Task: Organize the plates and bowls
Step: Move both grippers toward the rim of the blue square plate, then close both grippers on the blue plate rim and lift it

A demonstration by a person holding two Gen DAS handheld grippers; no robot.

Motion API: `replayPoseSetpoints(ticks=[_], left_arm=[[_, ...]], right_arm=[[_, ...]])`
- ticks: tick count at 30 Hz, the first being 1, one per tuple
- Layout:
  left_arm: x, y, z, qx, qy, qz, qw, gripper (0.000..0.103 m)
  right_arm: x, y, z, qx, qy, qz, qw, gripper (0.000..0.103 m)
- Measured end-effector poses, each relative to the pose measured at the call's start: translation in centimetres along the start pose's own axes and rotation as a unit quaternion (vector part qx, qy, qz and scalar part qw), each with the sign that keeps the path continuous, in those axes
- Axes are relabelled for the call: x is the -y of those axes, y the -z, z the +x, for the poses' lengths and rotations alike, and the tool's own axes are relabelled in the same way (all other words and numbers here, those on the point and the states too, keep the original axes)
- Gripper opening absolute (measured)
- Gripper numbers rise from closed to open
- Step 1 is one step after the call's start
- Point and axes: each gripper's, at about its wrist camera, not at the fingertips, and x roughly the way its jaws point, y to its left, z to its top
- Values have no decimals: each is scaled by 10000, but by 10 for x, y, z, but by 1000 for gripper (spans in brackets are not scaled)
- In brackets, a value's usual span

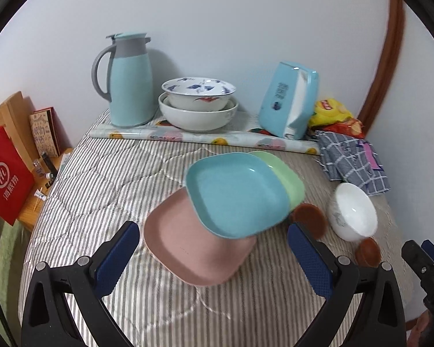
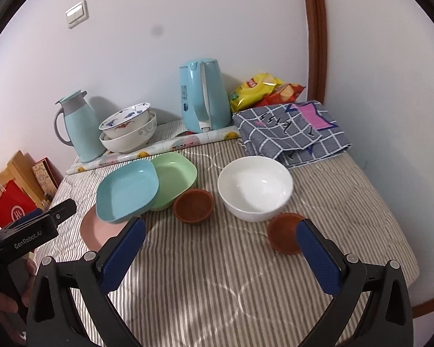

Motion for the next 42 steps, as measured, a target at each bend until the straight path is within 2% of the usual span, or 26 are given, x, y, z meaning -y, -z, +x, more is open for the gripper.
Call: replayPoseSetpoints(ticks=[9, 13, 18, 20, 26, 31, 36, 37, 39, 42], left_arm=[[-13, -17, 46, -225, 26, -33, 9997, 94], [-17, -25, 63, -271, 44, -26, 9996, 88], [-20, -36, 86, -344, 71, 20, 9994, 75], [-21, -41, 97, -374, 94, 59, 9992, 66], [-18, -54, 121, -441, 223, 152, 9987, 56], [-12, -59, 140, -562, 291, 230, 9977, 52], [-14, -57, 153, -659, 287, 178, 9973, 49], [-16, -57, 155, -689, 288, 169, 9971, 45], [-19, -56, 160, -766, 340, 113, 9964, 39], [-21, -54, 165, -835, 396, 48, 9957, 30]], right_arm=[[-32, -20, 51, -231, -114, -335, 9991, 91], [-46, -25, 72, -396, -224, -434, 9980, 81], [-63, -26, 95, -547, -288, -541, 9966, 75], [-66, -25, 103, -623, -326, -548, 9960, 69], [-75, -24, 132, -908, -460, -536, 9934, 58], [-81, -25, 147, -1027, -618, -508, 9915, 58], [-88, -24, 165, -1201, -585, -529, 9896, 58], [-89, -23, 168, -1239, -569, -540, 9892, 58], [-91, -21, 173, -1297, -561, -559, 9884, 54], [-94, -19, 181, -1398, -572, -564, 9869, 41]])
